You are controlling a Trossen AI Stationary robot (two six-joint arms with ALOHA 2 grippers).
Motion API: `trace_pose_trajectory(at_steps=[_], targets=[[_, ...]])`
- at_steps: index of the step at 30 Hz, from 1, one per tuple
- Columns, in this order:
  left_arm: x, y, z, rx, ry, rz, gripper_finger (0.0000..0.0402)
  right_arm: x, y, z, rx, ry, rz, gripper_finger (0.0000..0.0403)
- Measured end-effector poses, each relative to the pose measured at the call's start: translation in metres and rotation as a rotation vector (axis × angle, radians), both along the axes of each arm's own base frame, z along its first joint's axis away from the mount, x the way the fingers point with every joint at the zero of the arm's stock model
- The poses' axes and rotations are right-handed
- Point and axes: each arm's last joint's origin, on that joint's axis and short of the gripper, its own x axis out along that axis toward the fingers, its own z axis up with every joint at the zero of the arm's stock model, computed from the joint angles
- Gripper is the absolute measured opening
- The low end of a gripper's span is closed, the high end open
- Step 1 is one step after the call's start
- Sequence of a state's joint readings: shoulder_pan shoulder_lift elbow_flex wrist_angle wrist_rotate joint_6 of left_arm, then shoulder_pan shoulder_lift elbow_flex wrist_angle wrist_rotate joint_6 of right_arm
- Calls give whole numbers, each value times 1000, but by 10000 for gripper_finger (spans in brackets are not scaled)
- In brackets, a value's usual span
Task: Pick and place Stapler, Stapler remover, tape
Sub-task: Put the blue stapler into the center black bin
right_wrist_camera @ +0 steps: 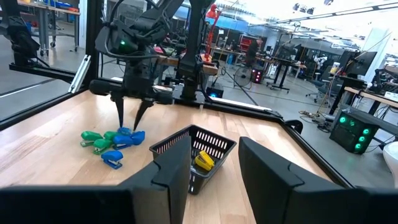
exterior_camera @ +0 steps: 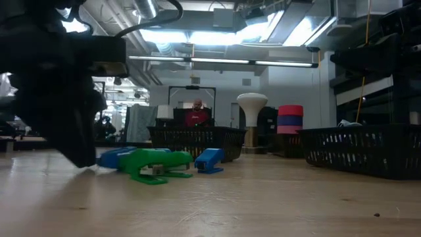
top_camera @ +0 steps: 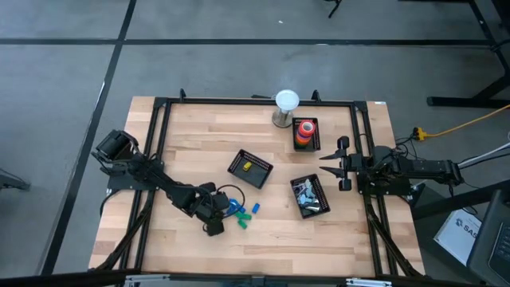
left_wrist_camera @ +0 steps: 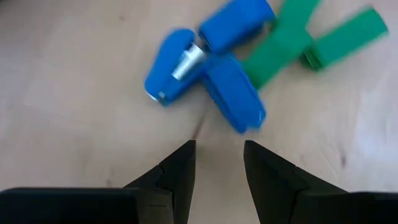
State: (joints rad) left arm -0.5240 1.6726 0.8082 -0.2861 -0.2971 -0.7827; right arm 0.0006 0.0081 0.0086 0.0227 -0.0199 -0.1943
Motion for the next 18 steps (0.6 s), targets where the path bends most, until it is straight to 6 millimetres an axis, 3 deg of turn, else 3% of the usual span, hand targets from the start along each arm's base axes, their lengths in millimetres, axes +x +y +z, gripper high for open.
trace_pose_trajectory(at_steps=[14,18], targets=[[2,-12,4,-34,-75,-67,133,0,0,0,0,0,0,140],[0,-18,4,-23,-103,-50,150,0,0,0,0,0,0,140]])
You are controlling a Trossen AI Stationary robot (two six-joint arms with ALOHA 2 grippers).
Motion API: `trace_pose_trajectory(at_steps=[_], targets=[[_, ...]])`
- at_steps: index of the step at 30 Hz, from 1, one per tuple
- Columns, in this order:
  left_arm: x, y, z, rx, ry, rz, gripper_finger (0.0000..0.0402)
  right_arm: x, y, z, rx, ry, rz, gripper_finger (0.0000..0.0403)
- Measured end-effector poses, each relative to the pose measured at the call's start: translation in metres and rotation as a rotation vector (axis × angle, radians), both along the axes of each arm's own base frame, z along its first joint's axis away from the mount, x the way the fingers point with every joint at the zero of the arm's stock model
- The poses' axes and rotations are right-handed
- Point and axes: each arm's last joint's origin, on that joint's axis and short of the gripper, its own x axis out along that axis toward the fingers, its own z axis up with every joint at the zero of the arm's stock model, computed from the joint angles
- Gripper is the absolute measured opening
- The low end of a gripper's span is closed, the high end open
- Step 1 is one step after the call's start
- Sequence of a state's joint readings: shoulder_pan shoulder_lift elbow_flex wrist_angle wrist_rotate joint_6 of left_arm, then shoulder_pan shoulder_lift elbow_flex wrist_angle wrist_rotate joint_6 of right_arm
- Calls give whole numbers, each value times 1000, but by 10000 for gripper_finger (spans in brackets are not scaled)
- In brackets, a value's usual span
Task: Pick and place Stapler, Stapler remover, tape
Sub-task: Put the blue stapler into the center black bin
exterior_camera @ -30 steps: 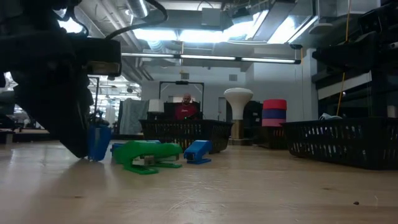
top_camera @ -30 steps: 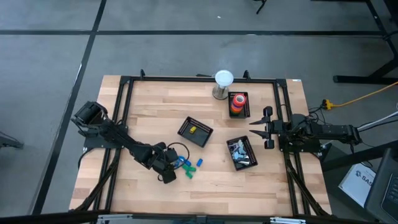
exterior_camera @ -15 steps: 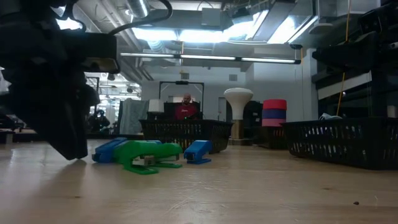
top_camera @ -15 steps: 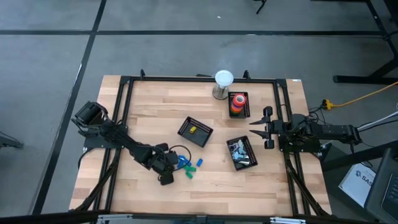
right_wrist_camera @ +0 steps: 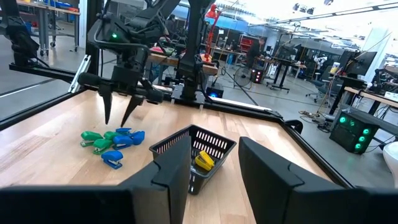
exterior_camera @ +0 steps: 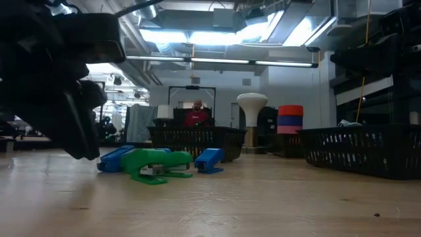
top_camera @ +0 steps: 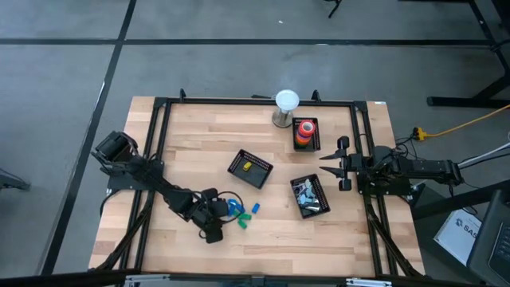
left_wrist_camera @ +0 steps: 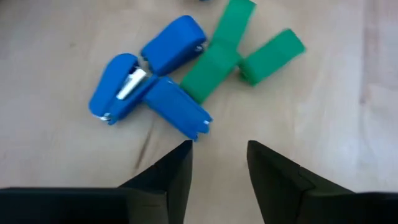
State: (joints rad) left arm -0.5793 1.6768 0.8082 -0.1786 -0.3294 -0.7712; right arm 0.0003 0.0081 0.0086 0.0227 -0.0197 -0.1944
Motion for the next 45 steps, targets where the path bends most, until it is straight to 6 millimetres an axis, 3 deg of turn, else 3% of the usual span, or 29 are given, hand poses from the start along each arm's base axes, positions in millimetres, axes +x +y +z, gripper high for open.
trace_pose_trajectory(at_steps=[9,16,23,36,45], targets=[[5,3,-17,32,-16,166,211,0,0,0,0,0,0,140],[11,2,-21,60,-66,160,225,0,0,0,0,0,0,140],[9,4,-22,85,-47,165,190,0,0,0,0,0,0,140],[7,6,-23,130,-32,154,66,0,0,0,0,0,0,140],[10,4,-18,164,-23,76,74,0,0,0,-1,0,0,140]])
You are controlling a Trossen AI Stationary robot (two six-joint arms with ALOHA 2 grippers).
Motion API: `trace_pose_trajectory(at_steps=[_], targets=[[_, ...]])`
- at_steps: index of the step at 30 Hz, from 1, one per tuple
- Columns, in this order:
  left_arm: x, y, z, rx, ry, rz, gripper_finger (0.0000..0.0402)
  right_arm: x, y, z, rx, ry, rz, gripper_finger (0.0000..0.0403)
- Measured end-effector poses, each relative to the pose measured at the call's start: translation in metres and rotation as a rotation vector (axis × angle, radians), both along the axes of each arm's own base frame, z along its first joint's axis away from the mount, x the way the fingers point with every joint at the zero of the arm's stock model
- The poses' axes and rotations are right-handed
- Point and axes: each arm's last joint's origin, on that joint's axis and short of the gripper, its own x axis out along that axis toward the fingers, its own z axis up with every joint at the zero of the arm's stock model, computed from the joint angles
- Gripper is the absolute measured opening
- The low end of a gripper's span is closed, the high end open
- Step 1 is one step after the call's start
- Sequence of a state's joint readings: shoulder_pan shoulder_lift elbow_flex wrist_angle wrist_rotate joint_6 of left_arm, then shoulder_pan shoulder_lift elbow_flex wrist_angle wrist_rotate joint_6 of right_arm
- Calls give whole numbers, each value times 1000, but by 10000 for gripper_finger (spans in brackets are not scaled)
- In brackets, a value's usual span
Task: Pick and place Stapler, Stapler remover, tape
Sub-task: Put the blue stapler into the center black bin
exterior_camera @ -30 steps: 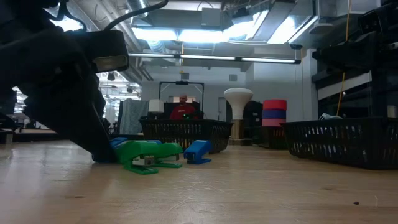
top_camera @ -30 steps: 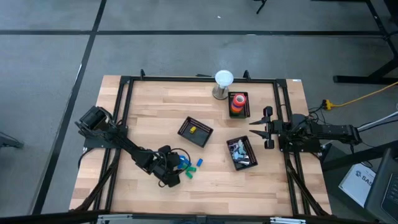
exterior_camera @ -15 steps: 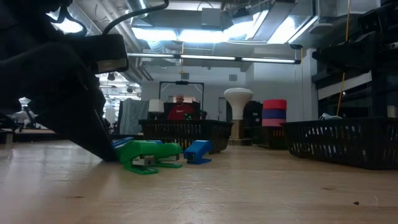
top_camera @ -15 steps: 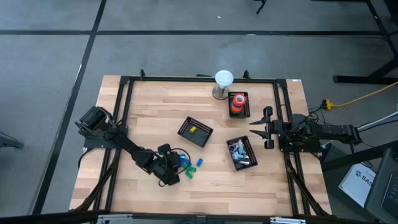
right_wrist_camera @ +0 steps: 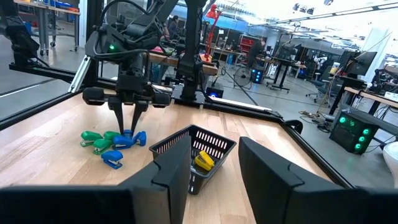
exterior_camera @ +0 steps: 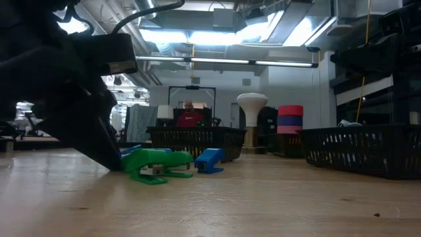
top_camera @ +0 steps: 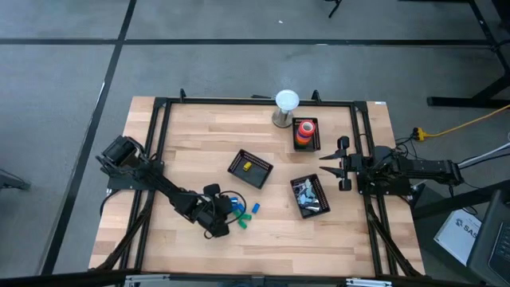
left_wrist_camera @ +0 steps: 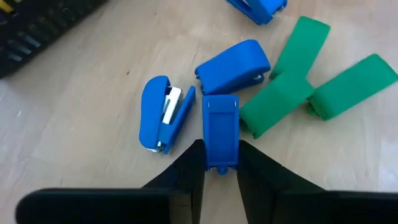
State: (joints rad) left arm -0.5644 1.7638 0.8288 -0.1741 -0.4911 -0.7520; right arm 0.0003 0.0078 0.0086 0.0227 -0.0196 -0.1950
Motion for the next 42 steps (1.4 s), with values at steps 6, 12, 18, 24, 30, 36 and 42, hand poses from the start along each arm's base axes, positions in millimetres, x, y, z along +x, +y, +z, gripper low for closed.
trace_pose_trajectory(at_steps=[6,12,18,24,30,36,42], targets=[[4,2,16,11,-11,-20,68,0,0,0,0,0,0,140],[11,9,24,21,-26,-5,69,0,0,0,0,0,1,140],[20,12,32,46,-37,-23,69,0,0,0,0,1,0,140],[38,19,50,95,-81,-44,69,0,0,0,0,1,0,140],[54,28,68,161,-112,-86,69,0,0,0,0,1,0,140],[67,45,79,232,-114,-114,69,0,0,0,0,1,0,140],[72,81,76,281,-23,-56,69,0,0,0,0,1,0,140]])
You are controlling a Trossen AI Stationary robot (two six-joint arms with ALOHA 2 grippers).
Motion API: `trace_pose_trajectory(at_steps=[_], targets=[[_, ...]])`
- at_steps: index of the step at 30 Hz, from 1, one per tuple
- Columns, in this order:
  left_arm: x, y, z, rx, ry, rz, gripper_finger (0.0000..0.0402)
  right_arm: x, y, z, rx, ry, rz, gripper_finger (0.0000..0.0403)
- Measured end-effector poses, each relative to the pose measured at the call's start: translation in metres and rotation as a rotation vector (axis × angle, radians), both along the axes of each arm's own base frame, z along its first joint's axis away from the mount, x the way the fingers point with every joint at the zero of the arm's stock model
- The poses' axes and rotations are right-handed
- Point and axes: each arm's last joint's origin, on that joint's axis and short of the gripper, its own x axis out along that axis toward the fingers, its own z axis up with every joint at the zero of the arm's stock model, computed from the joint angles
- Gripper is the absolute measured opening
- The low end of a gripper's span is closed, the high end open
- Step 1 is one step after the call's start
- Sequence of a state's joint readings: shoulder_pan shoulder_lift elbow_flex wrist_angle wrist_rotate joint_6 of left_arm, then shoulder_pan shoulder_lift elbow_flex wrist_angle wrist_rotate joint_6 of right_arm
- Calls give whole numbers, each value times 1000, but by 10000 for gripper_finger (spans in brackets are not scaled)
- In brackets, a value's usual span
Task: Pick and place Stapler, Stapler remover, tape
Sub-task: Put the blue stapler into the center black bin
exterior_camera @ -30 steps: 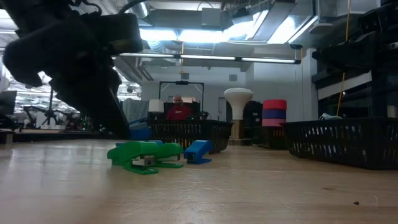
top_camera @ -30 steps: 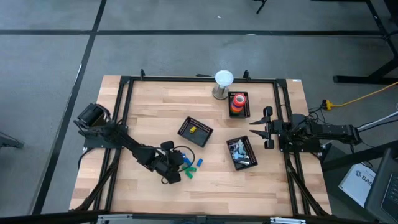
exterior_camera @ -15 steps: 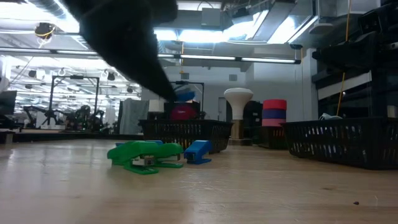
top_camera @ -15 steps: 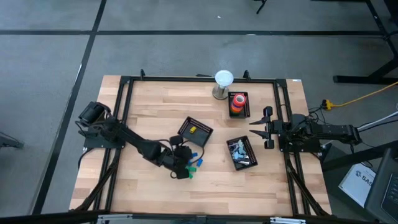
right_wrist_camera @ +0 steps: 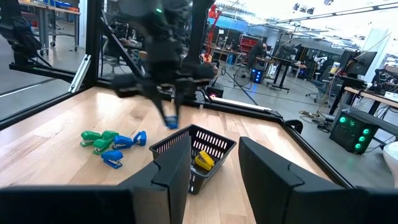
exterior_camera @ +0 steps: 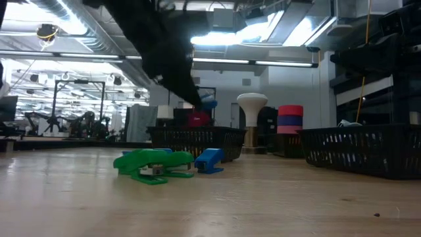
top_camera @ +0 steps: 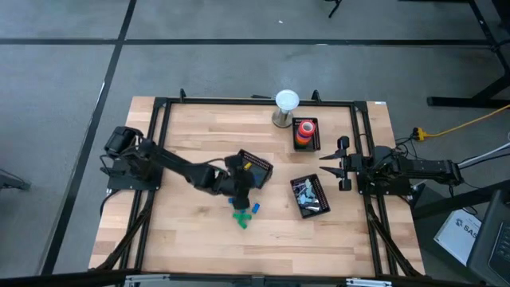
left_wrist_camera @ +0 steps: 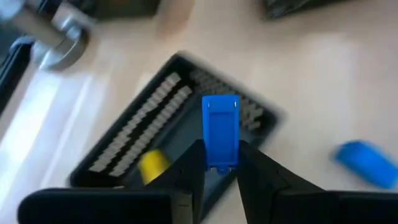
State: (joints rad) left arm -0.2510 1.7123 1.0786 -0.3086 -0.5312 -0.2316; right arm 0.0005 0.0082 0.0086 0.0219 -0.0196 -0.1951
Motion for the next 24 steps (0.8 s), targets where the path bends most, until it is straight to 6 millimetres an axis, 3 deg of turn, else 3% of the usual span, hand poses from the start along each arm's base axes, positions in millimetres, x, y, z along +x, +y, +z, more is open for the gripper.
trace_pose_trajectory(at_steps=[6,12,24], targets=[[2,40,-4,-28,58,108,70,0,0,0,0,0,0,140],[-2,62,-8,-129,112,176,70,0,0,0,0,0,0,140],[-5,78,-10,-170,145,227,122,0,0,0,0,0,0,140]])
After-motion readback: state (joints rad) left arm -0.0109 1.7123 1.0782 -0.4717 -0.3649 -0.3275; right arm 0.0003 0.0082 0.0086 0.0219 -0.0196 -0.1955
